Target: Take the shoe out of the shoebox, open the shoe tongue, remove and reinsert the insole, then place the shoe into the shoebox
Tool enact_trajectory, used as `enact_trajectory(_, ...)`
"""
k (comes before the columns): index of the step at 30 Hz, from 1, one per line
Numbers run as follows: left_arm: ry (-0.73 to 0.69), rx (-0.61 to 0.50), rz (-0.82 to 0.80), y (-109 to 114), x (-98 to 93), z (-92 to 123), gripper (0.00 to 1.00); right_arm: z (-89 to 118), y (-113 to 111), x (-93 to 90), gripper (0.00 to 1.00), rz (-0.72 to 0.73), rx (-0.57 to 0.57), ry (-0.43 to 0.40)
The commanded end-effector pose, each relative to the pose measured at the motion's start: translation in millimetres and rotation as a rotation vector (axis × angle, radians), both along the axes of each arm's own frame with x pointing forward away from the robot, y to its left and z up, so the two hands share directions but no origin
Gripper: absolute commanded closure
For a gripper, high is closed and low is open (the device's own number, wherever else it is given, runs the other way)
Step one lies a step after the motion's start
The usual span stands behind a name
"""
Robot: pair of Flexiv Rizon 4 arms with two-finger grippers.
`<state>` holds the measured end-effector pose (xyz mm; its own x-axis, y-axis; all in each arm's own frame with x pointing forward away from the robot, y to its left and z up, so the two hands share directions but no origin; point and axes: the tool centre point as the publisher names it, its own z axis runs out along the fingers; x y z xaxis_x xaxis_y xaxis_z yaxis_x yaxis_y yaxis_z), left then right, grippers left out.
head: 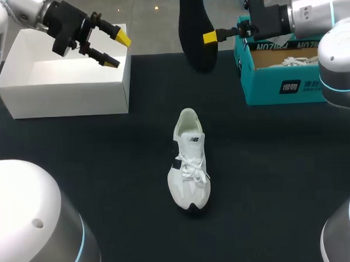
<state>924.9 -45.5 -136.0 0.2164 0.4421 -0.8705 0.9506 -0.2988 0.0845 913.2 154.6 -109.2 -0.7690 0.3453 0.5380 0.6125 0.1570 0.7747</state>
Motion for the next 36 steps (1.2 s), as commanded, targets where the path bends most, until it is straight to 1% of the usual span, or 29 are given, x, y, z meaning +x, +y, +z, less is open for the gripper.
enact_trajectory(1,-0.001,0.003,-0.001,0.3,0.1,0.4,0.00,-0.1,1.2,-0.2,1.00,-0.002,-0.002,0.000)
enact_trajectory(2,-0.001,0.003,-0.001,0.3,0.1,0.4,0.00,-0.1,1.2,-0.2,1.00,-0.002,-0.002,0.000)
enact_trajectory(4,-0.001,0.003,-0.001,0.3,0.1,0.4,0.00,-9.6,4.7,7.2,1.00,-0.007,-0.012,-0.028)
enact_trajectory(6,-0.001,0.003,-0.001,0.3,0.1,0.4,0.00,-16.3,5.8,11.0,1.00,-0.023,-0.027,-0.046)
enact_trajectory(7,-0.001,0.003,-0.001,0.3,0.1,0.4,0.00,-18.2,6.0,11.7,1.00,-0.028,-0.009,-0.057)
enact_trajectory(10,-0.001,0.003,-0.001,0.3,0.1,0.4,0.00,-27.2,6.8,10.3,1.00,-0.049,-0.025,-0.062)
enact_trajectory(12,-0.001,0.003,-0.001,0.3,0.1,0.4,0.00,-35.9,9.0,6.8,1.00,-0.062,-0.047,-0.070)
enact_trajectory(16,-0.001,0.003,-0.001,0.3,0.1,0.4,0.00,-60.7,14.7,-3.5,1.00,-0.071,-0.090,-0.091)
enact_trajectory(20,-0.001,0.003,-0.001,0.3,0.1,0.4,0.00,-88.4,18.1,-15.4,1.00,-0.086,-0.062,-0.052)
enact_trajectory(23,-0.001,0.003,-0.001,0.3,0.1,0.4,0.00,-104.6,19.8,-25.2,1.00,-0.103,-0.046,-0.032)
enact_trajectory(25,-0.001,0.003,-0.001,0.3,0.1,0.4,0.00,-113.5,19.8,-30.8,1.00,-0.118,-0.006,-0.021)
enact_trajectory(27,-0.001,0.003,-0.001,0.3,0.1,0.4,0.00,-122.5,21.6,-36.0,1.00,-0.130,-0.003,-0.004)
enact_trajectory(36,-0.001,0.003,-0.001,0.3,0.1,0.4,0.00,-122.5,21.6,-36.0,1.00,-0.130,-0.003,-0.004)
